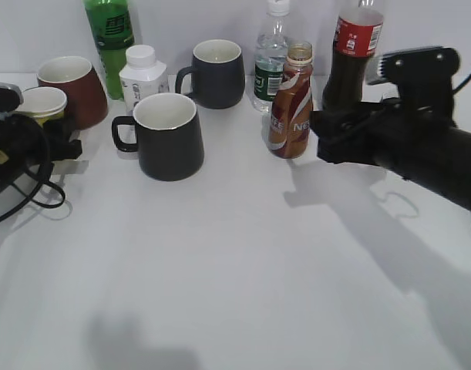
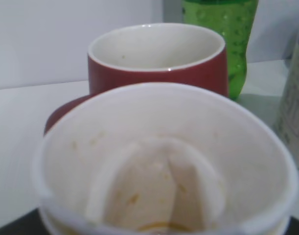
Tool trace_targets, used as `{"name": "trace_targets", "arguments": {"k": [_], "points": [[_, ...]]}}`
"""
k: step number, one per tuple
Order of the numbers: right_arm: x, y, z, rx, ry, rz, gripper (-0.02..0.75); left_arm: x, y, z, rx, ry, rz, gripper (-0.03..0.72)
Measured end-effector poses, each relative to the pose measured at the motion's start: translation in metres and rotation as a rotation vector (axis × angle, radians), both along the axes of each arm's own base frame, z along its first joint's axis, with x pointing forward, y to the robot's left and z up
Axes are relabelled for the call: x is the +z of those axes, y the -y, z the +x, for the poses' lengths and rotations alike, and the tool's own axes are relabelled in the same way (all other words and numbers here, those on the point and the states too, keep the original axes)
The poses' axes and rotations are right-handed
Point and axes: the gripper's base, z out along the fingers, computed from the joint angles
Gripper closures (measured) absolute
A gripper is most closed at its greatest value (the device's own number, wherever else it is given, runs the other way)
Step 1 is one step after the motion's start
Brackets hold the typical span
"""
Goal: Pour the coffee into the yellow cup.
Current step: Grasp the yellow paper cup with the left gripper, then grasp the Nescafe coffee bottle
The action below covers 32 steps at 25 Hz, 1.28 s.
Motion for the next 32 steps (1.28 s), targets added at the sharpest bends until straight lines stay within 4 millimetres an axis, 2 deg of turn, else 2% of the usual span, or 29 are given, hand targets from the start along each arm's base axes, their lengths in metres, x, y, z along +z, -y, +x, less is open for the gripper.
{"name": "trace_targets", "arguments": {"k": [4, 9, 15, 22, 27, 32], "points": [[-0.008, -0.008, 0.014, 0.012, -0.006, -0.009, 0.211, -0.001, -0.001, -0.012, -0.008, -0.001, 0.002, 0.275], [-0.018, -0.019, 0.031, 0.035, -0.003, 0.01, 0.202, 0.01, 0.0, -0.05, -0.07, 0.044, -0.005, 0.284], [-0.039, -0.032, 0.053, 0.066, -0.019, -0.011, 0.201, 0.02, 0.009, -0.086, -0.231, 0.05, 0.002, 0.285], [-0.056, -0.046, 0.079, 0.064, -0.004, 0.033, 0.199, 0.018, 0.029, -0.103, -0.49, 0.008, -0.034, 0.285], [-0.068, -0.056, 0.1, 0.065, 0.01, 0.046, 0.196, 0.017, 0.039, -0.109, -0.595, 0.0, -0.024, 0.286], [-0.078, -0.062, 0.111, 0.07, -0.025, 0.023, 0.102, 0.017, 0.057, -0.117, -0.68, -0.003, -0.026, 0.286]]}}
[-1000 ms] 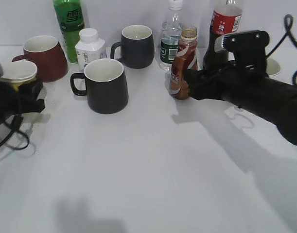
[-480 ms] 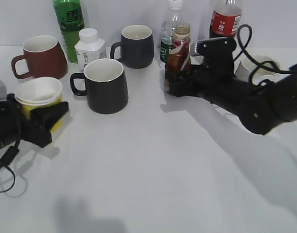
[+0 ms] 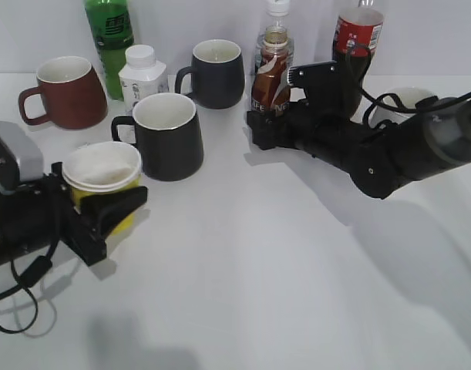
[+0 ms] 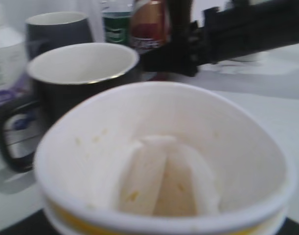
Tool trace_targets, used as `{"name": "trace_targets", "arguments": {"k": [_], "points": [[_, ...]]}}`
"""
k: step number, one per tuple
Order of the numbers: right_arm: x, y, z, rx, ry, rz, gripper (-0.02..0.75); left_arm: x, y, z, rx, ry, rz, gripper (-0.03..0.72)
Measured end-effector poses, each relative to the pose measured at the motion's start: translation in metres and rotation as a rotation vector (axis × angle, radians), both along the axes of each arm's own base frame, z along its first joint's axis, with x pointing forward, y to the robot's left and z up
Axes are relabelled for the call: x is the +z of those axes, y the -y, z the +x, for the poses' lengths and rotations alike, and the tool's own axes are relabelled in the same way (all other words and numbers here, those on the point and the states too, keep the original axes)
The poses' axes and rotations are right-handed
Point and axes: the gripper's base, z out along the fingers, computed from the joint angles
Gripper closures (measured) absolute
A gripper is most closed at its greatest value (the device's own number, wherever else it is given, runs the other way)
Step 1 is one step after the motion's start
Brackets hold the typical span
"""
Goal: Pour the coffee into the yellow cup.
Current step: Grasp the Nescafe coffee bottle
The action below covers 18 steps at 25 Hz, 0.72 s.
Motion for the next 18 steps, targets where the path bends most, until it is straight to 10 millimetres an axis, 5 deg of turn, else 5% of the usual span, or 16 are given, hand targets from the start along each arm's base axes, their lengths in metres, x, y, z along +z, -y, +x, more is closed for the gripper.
{"name": "trace_targets", "arguments": {"k": [10, 18], "points": [[0.009, -0.004, 0.009, -0.001, 0.037, 0.02, 0.078, 0.0, 0.009, -0.005, -0.042, 0.0, 0.0, 0.286], [0.006, -0.016, 0.035, -0.011, 0.034, 0.016, 0.102, 0.0, 0.009, -0.005, -0.042, 0.0, 0.0, 0.286]]}}
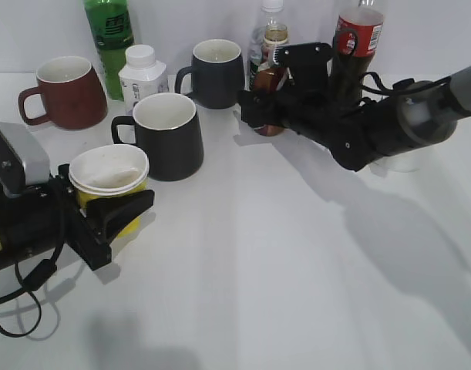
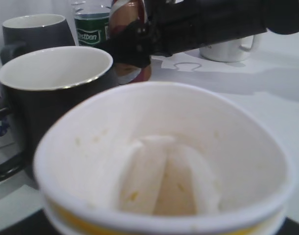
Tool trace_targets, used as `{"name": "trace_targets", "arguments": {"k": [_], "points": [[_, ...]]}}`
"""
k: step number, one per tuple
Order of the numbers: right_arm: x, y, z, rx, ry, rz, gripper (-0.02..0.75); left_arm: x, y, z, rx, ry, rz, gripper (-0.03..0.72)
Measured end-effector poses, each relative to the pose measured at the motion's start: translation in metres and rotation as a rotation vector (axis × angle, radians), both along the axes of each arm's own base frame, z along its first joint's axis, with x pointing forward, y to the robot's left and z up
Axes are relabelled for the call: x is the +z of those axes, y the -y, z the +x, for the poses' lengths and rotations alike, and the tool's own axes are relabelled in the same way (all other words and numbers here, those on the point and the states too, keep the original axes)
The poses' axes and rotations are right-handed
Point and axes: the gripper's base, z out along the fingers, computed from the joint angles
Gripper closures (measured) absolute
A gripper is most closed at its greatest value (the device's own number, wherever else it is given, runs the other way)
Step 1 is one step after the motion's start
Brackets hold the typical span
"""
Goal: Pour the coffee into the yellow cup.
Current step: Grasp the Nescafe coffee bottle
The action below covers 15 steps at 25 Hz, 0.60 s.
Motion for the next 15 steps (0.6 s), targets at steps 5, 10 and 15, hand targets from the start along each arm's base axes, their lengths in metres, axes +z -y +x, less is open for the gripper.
{"name": "trace_targets", "arguments": {"k": [5, 10, 15], "points": [[0.001, -0.002, 0.004, -0.004, -0.021, -0.012, 0.236, 0.001, 0.002, 0.001, -0.007, 0.005, -0.002, 0.286], [0.002, -0.001, 0.003, -0.004, -0.032, -0.02, 0.236, 0.006, 0.017, 0.001, -0.063, 0.033, -0.013, 0.286], [0.012, 0.005, -0.015, 0.041, -0.078, -0.099, 0.235, 0.013, 0.038, 0.006, -0.107, 0.065, -0.03, 0.286]]}}
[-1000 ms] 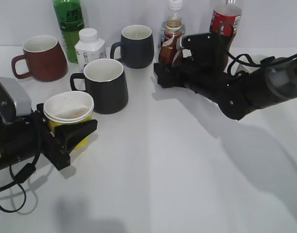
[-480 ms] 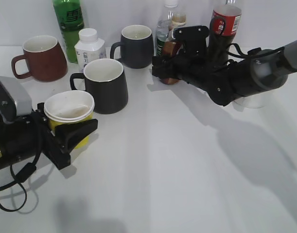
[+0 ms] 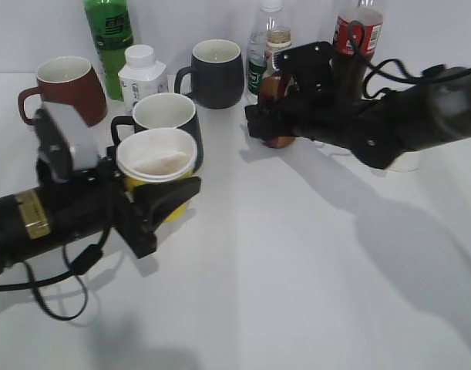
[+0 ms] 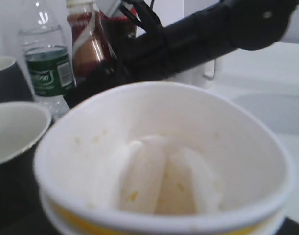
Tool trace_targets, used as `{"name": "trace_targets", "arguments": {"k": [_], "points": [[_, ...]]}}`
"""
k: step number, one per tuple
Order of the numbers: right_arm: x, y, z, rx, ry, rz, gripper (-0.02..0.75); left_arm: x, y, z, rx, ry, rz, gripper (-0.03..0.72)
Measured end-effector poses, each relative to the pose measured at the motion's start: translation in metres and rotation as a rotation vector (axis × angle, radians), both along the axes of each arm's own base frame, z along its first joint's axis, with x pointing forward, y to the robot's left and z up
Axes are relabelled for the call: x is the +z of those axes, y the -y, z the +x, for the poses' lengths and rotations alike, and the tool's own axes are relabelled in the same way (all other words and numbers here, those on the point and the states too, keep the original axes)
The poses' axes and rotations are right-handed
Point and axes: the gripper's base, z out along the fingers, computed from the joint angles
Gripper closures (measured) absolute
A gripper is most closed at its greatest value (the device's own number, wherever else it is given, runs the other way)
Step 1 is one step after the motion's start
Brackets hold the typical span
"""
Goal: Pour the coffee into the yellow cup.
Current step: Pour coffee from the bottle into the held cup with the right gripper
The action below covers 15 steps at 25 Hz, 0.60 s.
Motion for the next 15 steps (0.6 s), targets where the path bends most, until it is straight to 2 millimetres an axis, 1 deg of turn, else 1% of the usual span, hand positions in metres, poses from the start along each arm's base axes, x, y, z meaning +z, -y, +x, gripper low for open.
{"name": "trace_targets", "arguments": {"k": [1, 4, 9, 12, 15], "points": [[0.001, 0.001, -0.006, 0.029, -0.002, -0.029, 0.235, 0.001, 0.004, 0.001, -0.006, 0.001, 0.0, 0.286], [0.018, 0.003, -0.023, 0.128, 0.049, -0.097, 0.235, -0.001, 0.015, 0.006, -0.026, 0.0, 0.002, 0.286], [0.045, -0.001, -0.044, 0.35, 0.204, -0.24, 0.235, -0.012, 0.034, 0.012, -0.064, -0.029, 0.048, 0.286], [0.056, -0.003, -0.051, 0.462, 0.292, -0.344, 0.235, -0.013, 0.044, 0.014, -0.087, -0.029, 0.065, 0.286], [0.061, -0.002, -0.054, 0.517, 0.367, -0.465, 0.235, -0.011, 0.048, 0.014, -0.097, -0.02, 0.062, 0.286]]}}
